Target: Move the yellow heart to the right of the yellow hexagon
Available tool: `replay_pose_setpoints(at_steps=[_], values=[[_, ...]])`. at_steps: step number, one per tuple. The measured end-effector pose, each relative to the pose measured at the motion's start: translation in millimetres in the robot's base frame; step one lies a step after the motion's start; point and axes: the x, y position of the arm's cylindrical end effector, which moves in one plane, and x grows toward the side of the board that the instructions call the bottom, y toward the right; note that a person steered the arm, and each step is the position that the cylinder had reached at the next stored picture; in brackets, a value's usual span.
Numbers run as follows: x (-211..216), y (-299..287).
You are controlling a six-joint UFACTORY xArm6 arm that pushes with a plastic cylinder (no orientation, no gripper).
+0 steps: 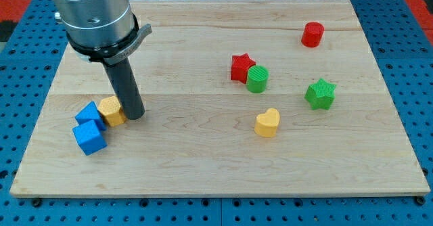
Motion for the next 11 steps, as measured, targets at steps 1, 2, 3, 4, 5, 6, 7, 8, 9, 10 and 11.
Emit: replay_pose_setpoints(at_steps=[1,2,3,4,5,6,7,8,9,10,11], values=[[-13,123],[-33,213],[13,257],[36,214],[23,176],[5,183],[3,144],[-11,140],[-15,99],[-26,62],[-54,64]])
